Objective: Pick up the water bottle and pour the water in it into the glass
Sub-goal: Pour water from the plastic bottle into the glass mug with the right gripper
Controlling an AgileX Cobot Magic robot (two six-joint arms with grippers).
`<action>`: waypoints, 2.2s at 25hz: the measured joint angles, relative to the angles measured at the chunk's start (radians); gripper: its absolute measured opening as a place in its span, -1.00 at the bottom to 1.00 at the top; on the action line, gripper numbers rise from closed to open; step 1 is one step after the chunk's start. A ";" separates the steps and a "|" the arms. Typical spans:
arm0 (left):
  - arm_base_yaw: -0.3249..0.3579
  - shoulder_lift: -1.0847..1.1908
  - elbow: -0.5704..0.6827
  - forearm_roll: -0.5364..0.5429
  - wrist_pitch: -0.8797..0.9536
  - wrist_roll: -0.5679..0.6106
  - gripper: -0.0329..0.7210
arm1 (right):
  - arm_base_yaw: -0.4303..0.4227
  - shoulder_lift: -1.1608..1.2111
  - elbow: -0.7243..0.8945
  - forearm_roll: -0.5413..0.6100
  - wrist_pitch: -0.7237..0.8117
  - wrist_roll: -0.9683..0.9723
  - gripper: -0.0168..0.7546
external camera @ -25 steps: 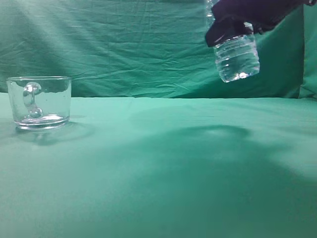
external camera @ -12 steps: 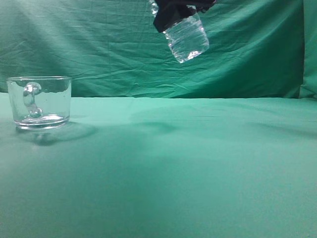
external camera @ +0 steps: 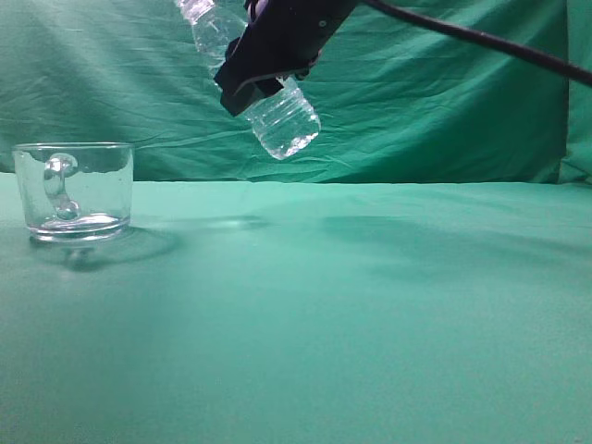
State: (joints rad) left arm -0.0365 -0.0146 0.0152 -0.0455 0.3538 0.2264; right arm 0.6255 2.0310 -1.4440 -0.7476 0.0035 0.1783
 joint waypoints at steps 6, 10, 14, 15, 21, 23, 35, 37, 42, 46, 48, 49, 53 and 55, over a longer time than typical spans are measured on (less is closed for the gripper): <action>0.000 0.000 0.000 0.000 0.000 0.000 -0.91 | 0.037 0.080 -0.097 -0.140 0.005 -0.003 -0.13; 0.000 0.000 0.000 0.000 0.000 0.000 -0.91 | 0.051 0.125 -0.151 -0.206 -0.003 -0.003 -0.13; 0.000 0.000 0.000 0.000 0.000 0.000 -0.91 | 0.061 0.171 -0.207 -0.276 -0.003 -0.003 -0.13; 0.000 0.000 0.000 0.000 0.000 0.000 -0.91 | 0.062 0.176 -0.216 -0.287 -0.005 -0.004 -0.13; 0.000 0.000 0.000 0.000 0.000 0.000 -0.91 | 0.066 0.183 -0.229 -0.475 -0.023 -0.006 -0.13; 0.000 0.000 0.000 0.000 0.000 0.000 -0.91 | 0.066 0.183 -0.229 -0.534 -0.028 -0.006 -0.13; 0.000 0.000 0.000 0.000 0.000 0.000 -0.91 | 0.067 0.183 -0.229 -0.780 -0.062 -0.013 -0.13; 0.000 0.000 0.000 0.000 0.000 0.000 -0.91 | 0.067 0.183 -0.229 -0.791 -0.062 -0.014 -0.13; 0.000 0.000 0.000 0.000 0.000 0.000 -0.91 | 0.067 0.183 -0.229 -0.839 -0.043 -0.014 -0.13; 0.000 0.000 0.000 0.000 0.000 0.000 -0.91 | 0.067 0.183 -0.229 -0.889 -0.028 -0.014 -0.13; 0.000 0.000 0.000 0.000 0.000 0.000 -0.91 | 0.067 0.183 -0.229 -0.906 -0.028 -0.016 -0.13; 0.000 0.000 0.000 0.000 0.000 0.000 -0.91 | 0.067 0.183 -0.229 -0.913 -0.028 -0.016 -0.13; 0.000 0.000 0.000 0.000 0.000 0.000 -0.91 | 0.067 0.183 -0.229 -0.952 -0.027 -0.016 -0.13; 0.000 0.000 0.000 0.002 0.000 0.000 -0.91 | 0.067 0.183 -0.229 -0.961 -0.016 -0.016 -0.13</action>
State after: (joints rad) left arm -0.0365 -0.0146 0.0152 -0.0437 0.3538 0.2264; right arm 0.6926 2.2141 -1.6734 -1.7085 -0.0123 0.1625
